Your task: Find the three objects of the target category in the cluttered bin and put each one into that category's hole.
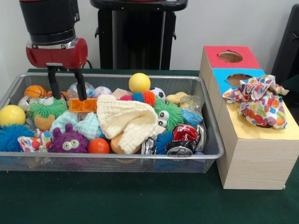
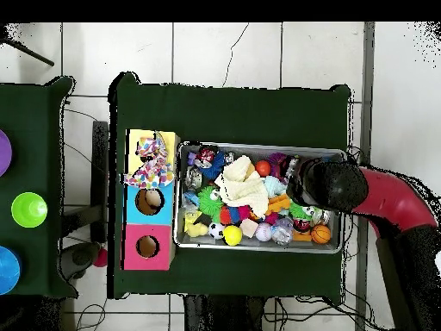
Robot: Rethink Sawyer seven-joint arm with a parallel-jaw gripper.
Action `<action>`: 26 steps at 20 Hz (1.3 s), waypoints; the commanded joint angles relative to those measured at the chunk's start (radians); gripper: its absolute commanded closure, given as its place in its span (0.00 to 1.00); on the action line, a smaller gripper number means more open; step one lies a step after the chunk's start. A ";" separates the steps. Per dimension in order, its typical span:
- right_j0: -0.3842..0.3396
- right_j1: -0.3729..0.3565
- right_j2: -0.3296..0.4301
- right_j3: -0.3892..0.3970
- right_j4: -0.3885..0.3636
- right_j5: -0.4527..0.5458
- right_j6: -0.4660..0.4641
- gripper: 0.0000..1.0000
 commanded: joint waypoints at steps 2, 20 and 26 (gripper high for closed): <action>0.005 0.035 0.106 -0.030 -0.098 0.118 -0.335 0.00; -0.051 0.073 0.136 -0.094 -0.184 0.196 -0.420 0.00; -0.103 0.160 0.174 -0.169 -0.218 0.213 -0.520 0.00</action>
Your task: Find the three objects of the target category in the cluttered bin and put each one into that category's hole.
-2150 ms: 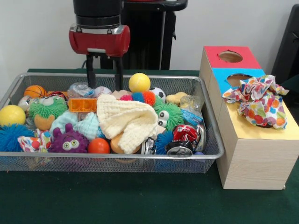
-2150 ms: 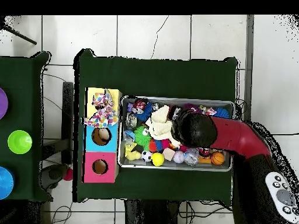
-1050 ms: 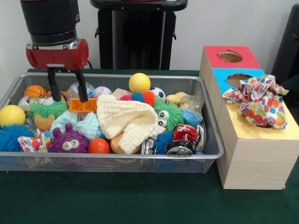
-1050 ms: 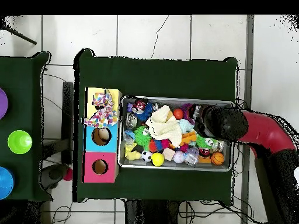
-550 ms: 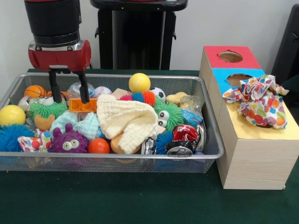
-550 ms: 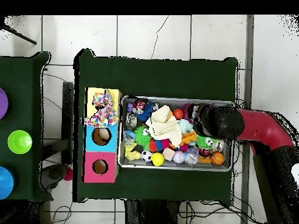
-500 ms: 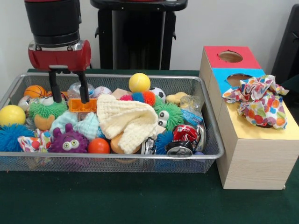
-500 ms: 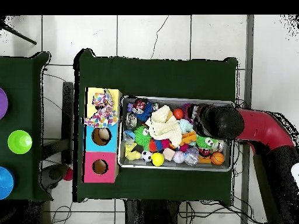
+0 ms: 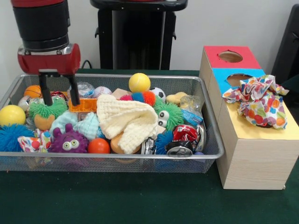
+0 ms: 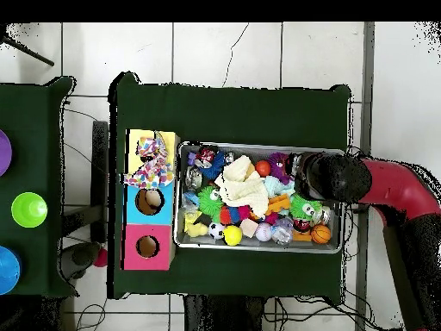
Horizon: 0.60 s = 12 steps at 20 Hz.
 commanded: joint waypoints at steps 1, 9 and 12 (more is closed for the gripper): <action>-0.053 0.124 0.072 -0.114 -0.084 0.131 -0.460 0.00; -0.051 0.178 0.054 -0.211 -0.120 0.129 -0.533 0.00; -0.044 0.186 0.052 -0.224 -0.149 0.098 -0.565 0.00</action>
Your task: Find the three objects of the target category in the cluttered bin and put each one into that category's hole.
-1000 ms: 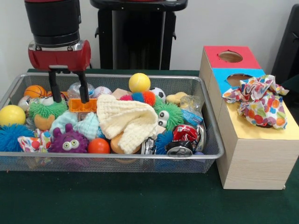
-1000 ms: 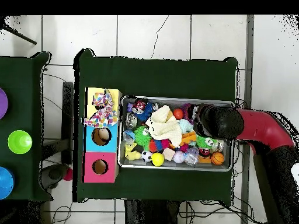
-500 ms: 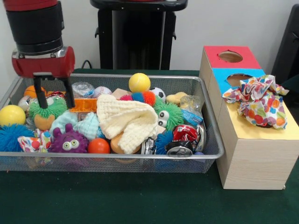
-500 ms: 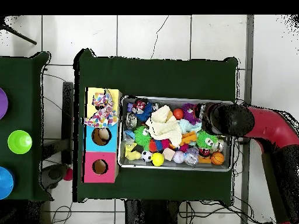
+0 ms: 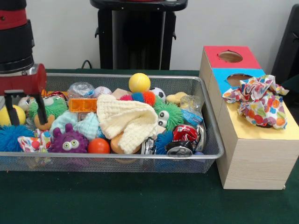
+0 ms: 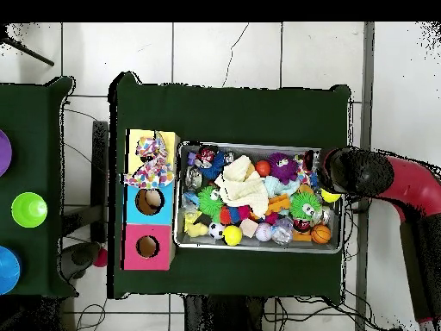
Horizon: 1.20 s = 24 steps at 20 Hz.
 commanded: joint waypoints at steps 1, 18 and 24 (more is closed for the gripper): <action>0.014 0.075 0.031 -0.088 -0.103 0.071 -0.363 0.00; 0.045 0.064 -0.031 0.045 -0.101 -0.090 -0.082 0.00; 0.042 0.073 -0.036 0.055 -0.108 -0.129 -0.086 0.00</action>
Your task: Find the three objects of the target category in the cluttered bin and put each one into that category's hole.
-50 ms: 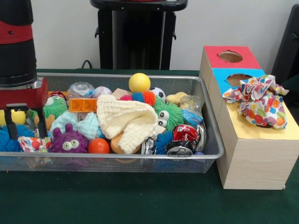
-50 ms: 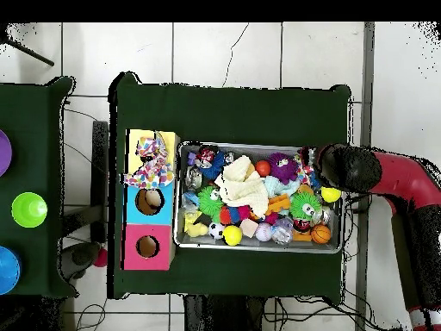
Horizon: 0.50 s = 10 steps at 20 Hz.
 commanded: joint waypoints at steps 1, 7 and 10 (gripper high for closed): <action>0.013 0.041 -0.036 0.085 -0.043 -0.066 -0.040 0.00; 0.011 0.075 -0.052 0.087 -0.041 -0.068 -0.039 0.00; 0.009 0.095 -0.061 0.084 -0.051 -0.066 -0.058 0.00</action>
